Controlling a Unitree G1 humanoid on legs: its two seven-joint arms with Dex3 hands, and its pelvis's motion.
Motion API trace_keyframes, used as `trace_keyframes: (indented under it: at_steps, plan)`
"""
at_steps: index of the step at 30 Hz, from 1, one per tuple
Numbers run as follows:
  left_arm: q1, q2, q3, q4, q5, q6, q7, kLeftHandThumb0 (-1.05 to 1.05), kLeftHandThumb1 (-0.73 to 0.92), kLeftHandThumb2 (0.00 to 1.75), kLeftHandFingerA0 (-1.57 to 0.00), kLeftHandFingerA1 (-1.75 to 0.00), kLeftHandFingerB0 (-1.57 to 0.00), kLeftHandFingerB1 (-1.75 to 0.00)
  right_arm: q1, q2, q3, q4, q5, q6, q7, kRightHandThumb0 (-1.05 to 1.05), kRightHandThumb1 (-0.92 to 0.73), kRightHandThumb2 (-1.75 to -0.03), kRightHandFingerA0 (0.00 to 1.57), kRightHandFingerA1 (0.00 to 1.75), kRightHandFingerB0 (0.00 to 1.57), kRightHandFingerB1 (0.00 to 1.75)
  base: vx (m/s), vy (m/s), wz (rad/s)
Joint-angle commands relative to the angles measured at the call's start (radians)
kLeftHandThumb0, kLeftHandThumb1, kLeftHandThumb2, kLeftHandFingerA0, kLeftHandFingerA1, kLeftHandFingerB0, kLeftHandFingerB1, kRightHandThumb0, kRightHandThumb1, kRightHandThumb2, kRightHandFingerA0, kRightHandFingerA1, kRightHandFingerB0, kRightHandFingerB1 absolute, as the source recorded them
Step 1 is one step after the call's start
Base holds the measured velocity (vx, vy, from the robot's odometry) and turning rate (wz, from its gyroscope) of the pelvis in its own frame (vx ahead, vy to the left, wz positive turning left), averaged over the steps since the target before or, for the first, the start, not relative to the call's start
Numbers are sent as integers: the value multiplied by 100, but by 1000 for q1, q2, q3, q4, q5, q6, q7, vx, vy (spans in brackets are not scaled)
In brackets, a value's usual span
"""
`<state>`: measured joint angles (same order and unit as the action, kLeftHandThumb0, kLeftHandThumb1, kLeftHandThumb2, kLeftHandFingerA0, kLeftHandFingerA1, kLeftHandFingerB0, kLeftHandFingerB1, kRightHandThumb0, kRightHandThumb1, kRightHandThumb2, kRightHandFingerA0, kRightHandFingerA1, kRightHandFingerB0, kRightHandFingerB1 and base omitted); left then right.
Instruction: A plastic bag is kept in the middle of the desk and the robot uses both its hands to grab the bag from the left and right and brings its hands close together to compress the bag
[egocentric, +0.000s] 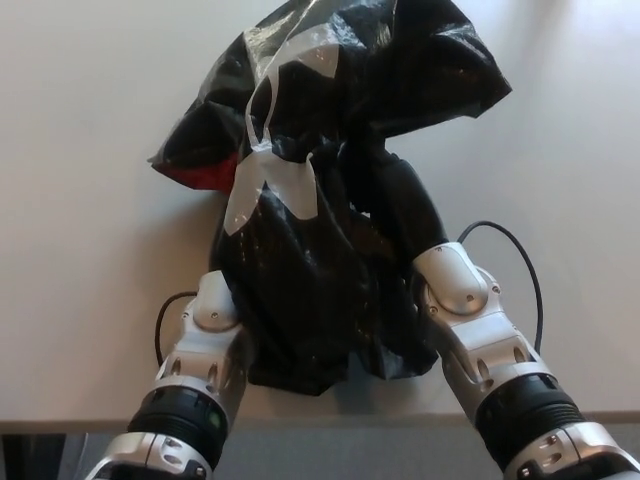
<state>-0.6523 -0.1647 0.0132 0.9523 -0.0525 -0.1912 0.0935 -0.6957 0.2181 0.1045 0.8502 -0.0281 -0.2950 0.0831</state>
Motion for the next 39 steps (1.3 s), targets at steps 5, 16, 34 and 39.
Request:
trace_keyframes:
  at_steps: [5, 16, 34, 39]
  plan:
    - [41, 5, -112, -22, 202, -131, 202, -63, 92, 86, -8, -31, -14, -33, -6, 67, -9, -4, 71, 90, 74, -82, -80, -119, 1, 25, 5, 21, 0, 0, 0]
    - [17, 106, -267, -16, 371, -16, 267, -68, 85, 116, -4, -52, -2, -37, 20, 67, -67, -73, 193, 181, 162, -82, -80, -118, 2, 31, 5, 22, 0, 0, 0]
    - [422, 792, 574, -711, -277, 39, -264, -79, 90, 67, -53, -60, -41, -37, 215, -717, -613, -584, 365, 274, 324, -75, -73, -109, 31, 53, 31, 50, 0, 0, 0]
    - [602, 775, 704, -872, -366, 75, -322, -69, 88, 66, -64, -53, -50, -39, 340, -744, -657, -690, 381, 241, 370, -63, -90, -66, 43, 44, 40, 38, 0, 0, 0]
